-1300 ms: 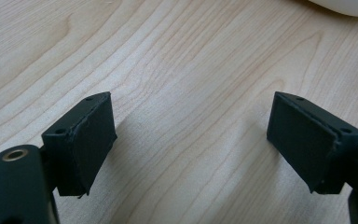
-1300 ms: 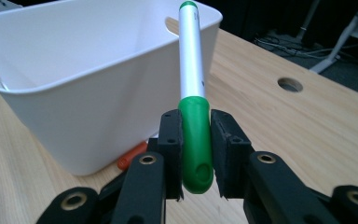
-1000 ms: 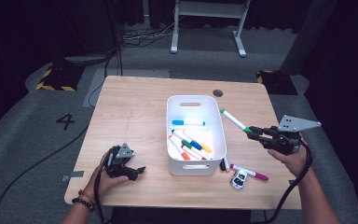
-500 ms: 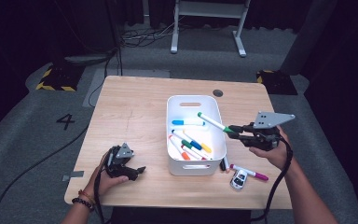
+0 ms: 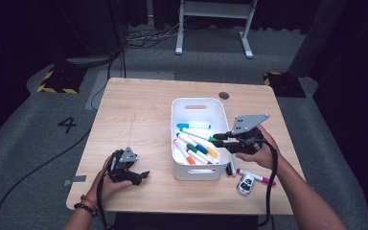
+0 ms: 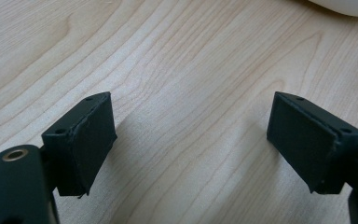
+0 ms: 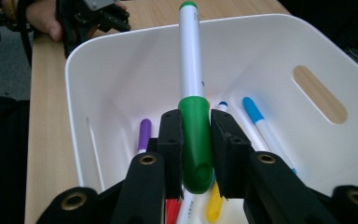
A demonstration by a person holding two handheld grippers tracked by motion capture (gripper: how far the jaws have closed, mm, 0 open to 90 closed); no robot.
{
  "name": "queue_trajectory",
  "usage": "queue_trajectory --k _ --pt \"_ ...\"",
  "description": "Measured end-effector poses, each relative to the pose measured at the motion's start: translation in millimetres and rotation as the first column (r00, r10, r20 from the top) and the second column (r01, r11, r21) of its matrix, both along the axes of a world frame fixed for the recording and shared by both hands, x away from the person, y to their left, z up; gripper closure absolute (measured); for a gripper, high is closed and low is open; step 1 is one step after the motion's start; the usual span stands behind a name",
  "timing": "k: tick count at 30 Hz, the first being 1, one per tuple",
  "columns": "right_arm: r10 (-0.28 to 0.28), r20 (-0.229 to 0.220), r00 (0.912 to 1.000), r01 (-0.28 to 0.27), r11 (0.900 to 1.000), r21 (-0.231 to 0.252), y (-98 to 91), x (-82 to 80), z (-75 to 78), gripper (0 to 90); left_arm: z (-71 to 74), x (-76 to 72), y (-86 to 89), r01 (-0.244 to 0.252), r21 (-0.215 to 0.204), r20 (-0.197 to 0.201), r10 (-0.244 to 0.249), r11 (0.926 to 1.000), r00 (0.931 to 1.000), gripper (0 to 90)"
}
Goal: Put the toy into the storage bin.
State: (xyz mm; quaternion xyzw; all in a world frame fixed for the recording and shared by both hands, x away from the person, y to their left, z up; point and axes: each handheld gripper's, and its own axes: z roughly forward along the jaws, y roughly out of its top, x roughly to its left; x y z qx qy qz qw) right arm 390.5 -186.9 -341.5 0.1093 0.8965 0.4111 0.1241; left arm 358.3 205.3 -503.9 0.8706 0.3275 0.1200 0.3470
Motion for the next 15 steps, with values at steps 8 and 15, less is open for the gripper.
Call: queue_trajectory --k 8,15 --pt "0.055 -0.054 0.9970 -0.062 0.9897 -0.129 18.5 2.7 -11.4 75.2 -0.1 -0.1 -0.1 0.000 -0.001 -0.001 0.000 1.0000 1.0000 15.5" --pt "0.053 -0.087 0.9948 -0.069 0.9777 -0.198 16.7 0.4 -15.3 75.2 -0.1 -0.1 -0.2 -0.002 -0.003 0.000 0.002 1.0000 1.0000 15.5"
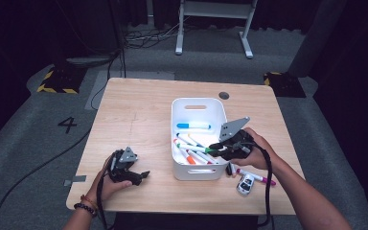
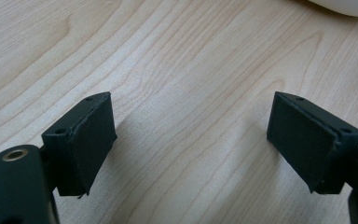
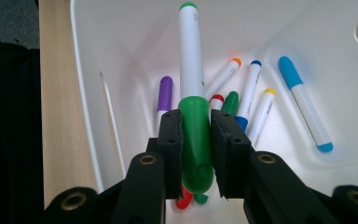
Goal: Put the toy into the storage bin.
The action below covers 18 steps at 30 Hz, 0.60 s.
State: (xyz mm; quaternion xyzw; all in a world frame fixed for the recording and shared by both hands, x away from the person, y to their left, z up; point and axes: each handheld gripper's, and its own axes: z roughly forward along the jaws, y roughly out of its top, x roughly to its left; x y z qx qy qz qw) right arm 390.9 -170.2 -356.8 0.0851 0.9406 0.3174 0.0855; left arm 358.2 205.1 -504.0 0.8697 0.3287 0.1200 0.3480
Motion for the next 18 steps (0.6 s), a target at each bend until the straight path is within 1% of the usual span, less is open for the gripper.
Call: queue_trajectory --k 2,4,7,8,10,12,14,16,18 --pt "-0.006 -0.006 1.0000 0.006 0.9998 -0.020 -2.7 -0.7 0.3 75.2 0.0 0.0 0.0 0.000 0.000 0.000 0.000 1.0000 1.0000 15.5" --pt "-0.011 -0.014 0.9998 0.011 0.9996 -0.025 -4.9 -0.6 0.5 75.2 0.1 0.1 0.2 0.002 0.003 0.000 -0.002 1.0000 1.0000 15.5" --pt "-0.020 -0.009 0.9998 0.020 0.9983 -0.055 -7.2 -0.8 -1.1 75.1 0.0 0.0 0.0 0.000 0.000 0.000 0.000 1.0000 1.0000 15.5" --pt "-0.026 -0.016 0.9995 0.025 0.9982 -0.054 -7.8 -1.2 -1.8 75.1 0.1 0.1 0.2 0.002 0.002 0.000 -0.002 1.0000 1.0000 15.5" --pt "-0.032 -0.002 0.9995 0.032 0.9979 -0.056 -9.4 -0.8 -3.0 74.3 0.2 0.1 0.2 0.003 0.003 -0.001 -0.003 1.0000 1.0000 15.5" --pt "-0.045 -0.006 0.9990 0.044 0.9981 -0.042 -11.6 -0.6 -2.5 70.5 0.1 0.0 0.2 0.002 0.002 -0.001 -0.002 1.0000 1.0000 15.5" --pt "-0.049 0.003 0.9988 0.049 0.9985 -0.025 -14.7 -0.9 -0.6 68.3 0.2 0.1 0.3 0.003 0.004 -0.001 -0.003 1.0000 1.0000 15.5" --pt "-0.057 0.007 0.9984 0.057 0.9984 0.002 -19.3 -1.8 2.3 66.4 0.2 0.1 0.2 0.003 0.003 -0.002 -0.003 1.0000 1.0000 15.5" --pt "-0.064 0.021 0.9977 0.064 0.9975 0.030 -26.3 -4.1 6.1 65.5 0.1 0.0 0.1 0.001 0.001 -0.001 -0.001 1.0000 1.0000 15.5"
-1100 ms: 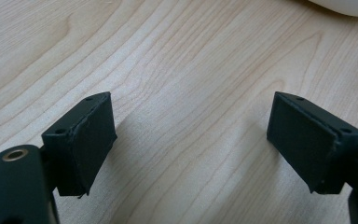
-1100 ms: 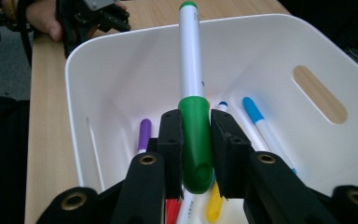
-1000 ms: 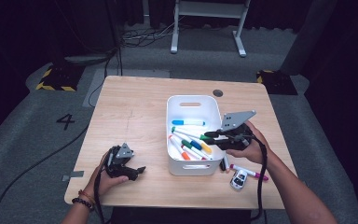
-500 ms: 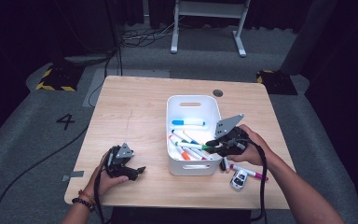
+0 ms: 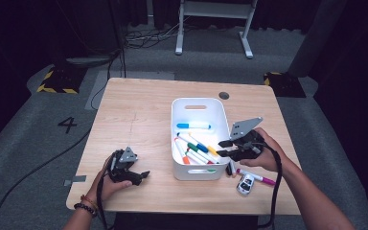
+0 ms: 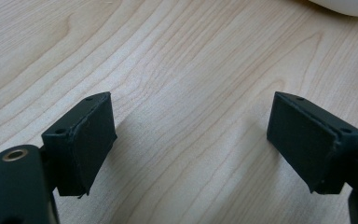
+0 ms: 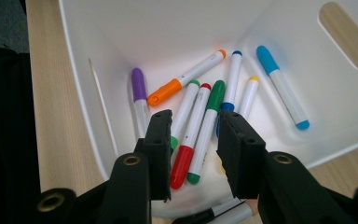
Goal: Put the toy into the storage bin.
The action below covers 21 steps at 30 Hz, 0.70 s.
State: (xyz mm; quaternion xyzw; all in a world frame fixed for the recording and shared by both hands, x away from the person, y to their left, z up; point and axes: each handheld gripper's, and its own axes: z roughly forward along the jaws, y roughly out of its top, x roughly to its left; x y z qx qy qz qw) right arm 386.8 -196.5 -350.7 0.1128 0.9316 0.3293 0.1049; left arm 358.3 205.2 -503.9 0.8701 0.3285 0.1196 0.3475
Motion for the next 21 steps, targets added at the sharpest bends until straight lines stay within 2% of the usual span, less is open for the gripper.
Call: queue_trajectory --k 5,7,10,12,14,18,21 --pt "-0.039 0.031 0.9988 0.036 0.9953 0.090 -22.1 -10.5 7.7 63.7 0.1 0.0 0.2 0.002 0.002 -0.001 -0.002 1.0000 1.0000 15.4" --pt "-0.052 0.039 0.9979 0.048 0.9931 0.108 -32.5 -15.0 9.3 63.0 0.1 0.0 0.1 0.002 0.002 -0.001 -0.002 1.0000 1.0000 15.5" --pt "-0.095 0.047 0.9944 0.086 0.9827 0.164 -57.7 -22.3 8.7 62.0 0.2 0.1 0.2 0.003 0.003 0.000 -0.003 1.0000 1.0000 15.5" --pt "-0.113 0.050 0.9923 0.102 0.9773 0.186 -70.4 -26.6 5.7 60.3 0.2 0.1 0.2 0.003 0.003 0.000 -0.003 1.0000 1.0000 15.5" --pt "-0.133 0.038 0.9904 0.122 0.9696 0.212 -84.9 -33.8 -1.5 59.3 0.0 0.0 0.1 0.001 0.002 0.000 -0.001 1.0000 1.0000 15.5" --pt "-0.169 0.043 0.9846 0.155 0.9612 0.228 -108.7 -47.0 -19.1 58.0 0.1 0.0 0.1 0.002 0.002 -0.001 -0.002 1.0000 1.0000 15.5" --pt "-0.198 0.030 0.9798 0.185 0.9535 0.238 -124.6 -55.0 -33.7 57.7 0.1 -0.2 0.0 0.003 0.002 -0.002 -0.003 1.0000 1.0000 15.5"
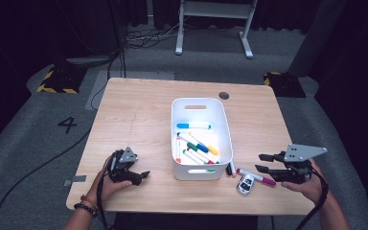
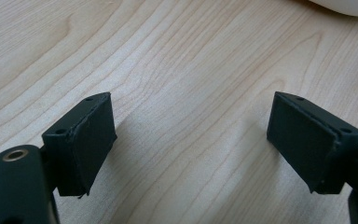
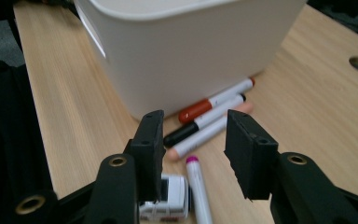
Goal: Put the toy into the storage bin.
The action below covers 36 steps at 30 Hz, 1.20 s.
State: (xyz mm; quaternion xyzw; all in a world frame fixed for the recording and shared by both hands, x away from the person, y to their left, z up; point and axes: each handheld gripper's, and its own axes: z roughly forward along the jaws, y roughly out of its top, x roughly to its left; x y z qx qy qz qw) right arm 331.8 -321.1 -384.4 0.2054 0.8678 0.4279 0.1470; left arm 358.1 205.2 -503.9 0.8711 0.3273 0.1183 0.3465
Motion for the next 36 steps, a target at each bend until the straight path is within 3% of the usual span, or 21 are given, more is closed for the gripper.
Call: queue_trajectory --k 6,10,11,15,18,25,29,33,36 --pt "-0.072 -0.036 0.9967 0.072 0.9973 -0.013 -27.8 -8.7 -36.9 56.6 0.0 -0.1 -0.1 -0.002 0.000 -0.001 0.002 1.0000 1.0000 15.5" --pt "-0.132 -0.079 0.9881 0.130 0.9910 -0.033 -46.3 -3.6 -68.7 56.6 0.0 -0.2 -0.1 -0.002 0.000 0.000 0.002 1.0000 1.0000 15.5" --pt "-0.140 -0.104 0.9847 0.139 0.9902 -0.018 -51.9 -0.9 -77.9 56.7 0.0 -0.2 -0.1 -0.002 0.000 0.000 0.002 1.0000 1.0000 15.5" --pt "-0.162 -0.149 0.9754 0.165 0.9864 0.004 -64.9 4.0 -98.5 55.6 0.0 -0.2 -0.1 -0.002 0.000 -0.001 0.002 1.0000 1.0000 15.5" --pt "-0.170 -0.158 0.9729 0.172 0.9852 0.000 -68.4 5.0 -108.7 52.6 0.0 -0.1 -0.1 -0.003 -0.001 -0.001 0.003 1.0000 1.0000 15.5" --pt "-0.176 -0.153 0.9724 0.180 0.9835 0.013 -66.8 5.5 -117.4 54.4 -0.2 -0.4 -0.3 -0.004 -0.004 -0.006 0.004 1.0000 1.0000 15.5" --pt "-0.181 -0.096 0.9788 0.179 0.9835 -0.024 -61.3 2.8 -117.7 59.6 -0.2 -0.3 -0.3 -0.004 -0.004 -0.006 0.004 1.0000 1.0000 15.5" --pt "-0.209 -0.097 0.9732 0.208 0.9779 -0.021 -60.8 6.8 -117.3 74.0 -0.2 -0.4 -0.3 -0.004 -0.004 -0.005 0.004 1.0000 1.0000 15.5" --pt "-0.223 -0.100 0.9696 0.223 0.9748 -0.017 -61.1 11.3 -117.5 74.7 -0.2 -0.4 -0.3 -0.004 -0.004 -0.005 0.004 1.0000 1.0000 15.5"
